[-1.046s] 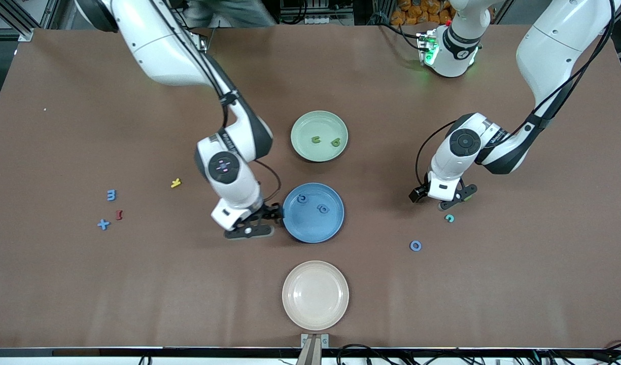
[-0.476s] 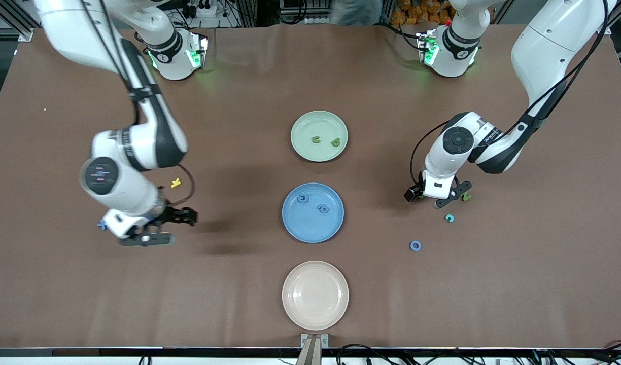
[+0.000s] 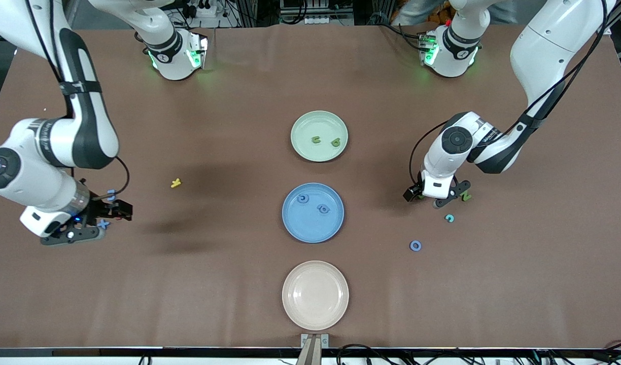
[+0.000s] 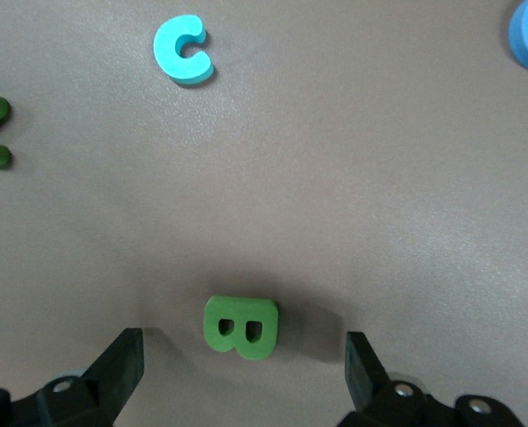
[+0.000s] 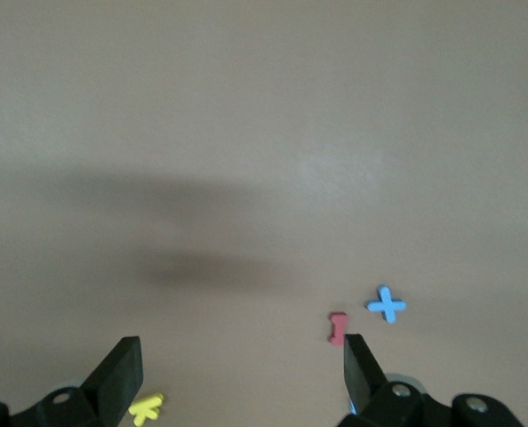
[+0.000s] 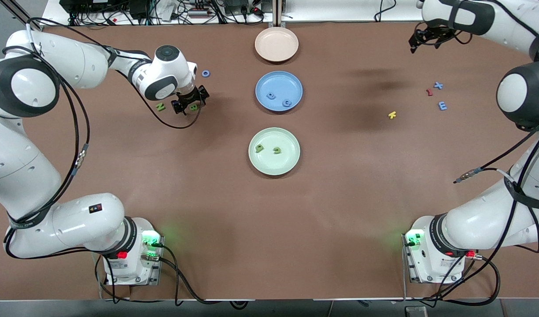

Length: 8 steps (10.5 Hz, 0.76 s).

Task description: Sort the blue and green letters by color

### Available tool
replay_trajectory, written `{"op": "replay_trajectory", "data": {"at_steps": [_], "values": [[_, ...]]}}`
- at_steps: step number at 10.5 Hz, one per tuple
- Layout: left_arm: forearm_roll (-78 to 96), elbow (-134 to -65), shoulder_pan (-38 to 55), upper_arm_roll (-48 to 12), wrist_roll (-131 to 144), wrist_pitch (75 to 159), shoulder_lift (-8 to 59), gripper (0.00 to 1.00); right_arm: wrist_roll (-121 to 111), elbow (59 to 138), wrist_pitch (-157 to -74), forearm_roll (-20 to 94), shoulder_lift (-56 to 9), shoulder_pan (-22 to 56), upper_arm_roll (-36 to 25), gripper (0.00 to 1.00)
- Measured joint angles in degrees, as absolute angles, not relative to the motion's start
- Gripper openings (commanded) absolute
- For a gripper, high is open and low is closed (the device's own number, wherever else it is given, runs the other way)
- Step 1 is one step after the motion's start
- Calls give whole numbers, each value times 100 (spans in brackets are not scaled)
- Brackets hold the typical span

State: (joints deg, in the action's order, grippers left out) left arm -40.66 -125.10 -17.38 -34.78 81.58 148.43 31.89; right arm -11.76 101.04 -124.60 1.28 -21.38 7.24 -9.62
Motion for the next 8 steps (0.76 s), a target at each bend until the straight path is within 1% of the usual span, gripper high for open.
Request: {"op": "replay_trajectory", "data": {"at_steps": [1,2,4,8], "values": [[-4099,-12510,-1735,-3479,8158,14844,3201,39,-1200,10268,-12462,127,-2029,636,-966,100],[-4125,-12509,-1735,-3478,8158,14846,3216,0,-1204,10459,-12471,121,-1926,537,-970,100],[-4129,-12484,-1743,-3475,8159,14849,3242,0,-1260,10895,-12713,112,-1770,230,-979,100],[-4129,-12385,-1755,-3482,8159,14851,3225,0,-1703,12104,-14113,116,-1595,-221,-982,100]]}}
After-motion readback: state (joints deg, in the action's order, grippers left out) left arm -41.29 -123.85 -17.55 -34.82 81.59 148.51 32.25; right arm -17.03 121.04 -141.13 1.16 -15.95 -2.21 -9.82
